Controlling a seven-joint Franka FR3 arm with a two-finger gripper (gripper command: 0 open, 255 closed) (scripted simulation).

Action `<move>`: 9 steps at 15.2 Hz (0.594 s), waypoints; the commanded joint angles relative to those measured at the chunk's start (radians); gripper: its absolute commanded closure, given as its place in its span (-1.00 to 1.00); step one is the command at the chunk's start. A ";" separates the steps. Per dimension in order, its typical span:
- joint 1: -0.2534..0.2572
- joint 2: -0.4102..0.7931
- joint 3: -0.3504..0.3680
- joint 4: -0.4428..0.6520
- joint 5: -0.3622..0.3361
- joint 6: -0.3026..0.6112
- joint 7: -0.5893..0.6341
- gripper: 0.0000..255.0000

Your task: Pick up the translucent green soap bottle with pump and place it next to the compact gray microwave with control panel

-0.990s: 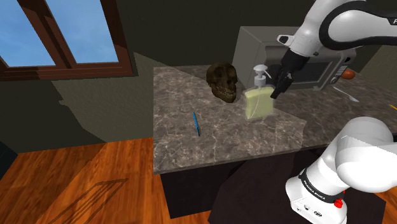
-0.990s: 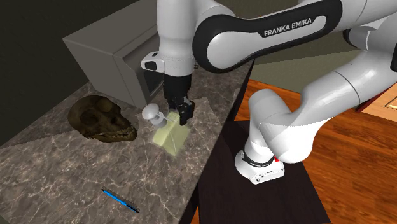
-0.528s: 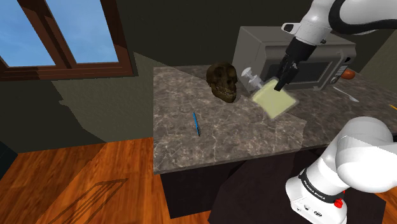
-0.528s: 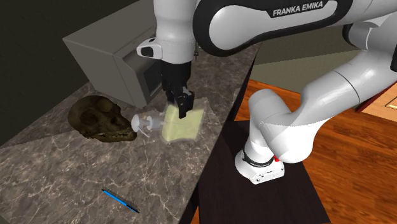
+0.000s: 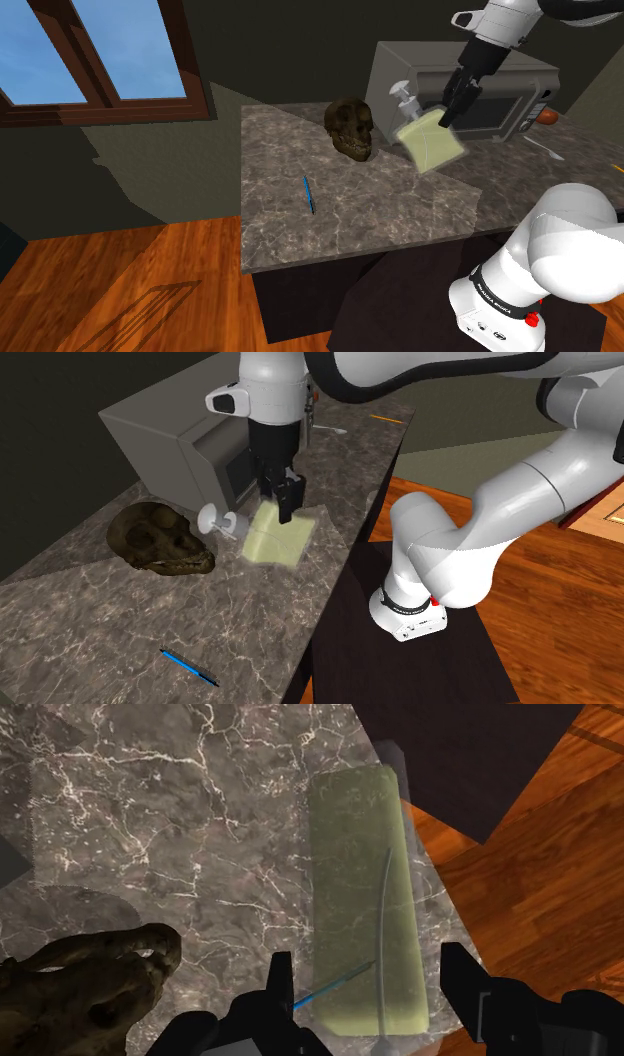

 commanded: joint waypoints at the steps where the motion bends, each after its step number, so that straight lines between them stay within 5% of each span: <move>1: 0.003 0.007 0.002 0.029 0.003 -0.021 0.001 1.00; 9: 0.015 0.040 0.015 0.155 0.018 -0.114 0.010 1.00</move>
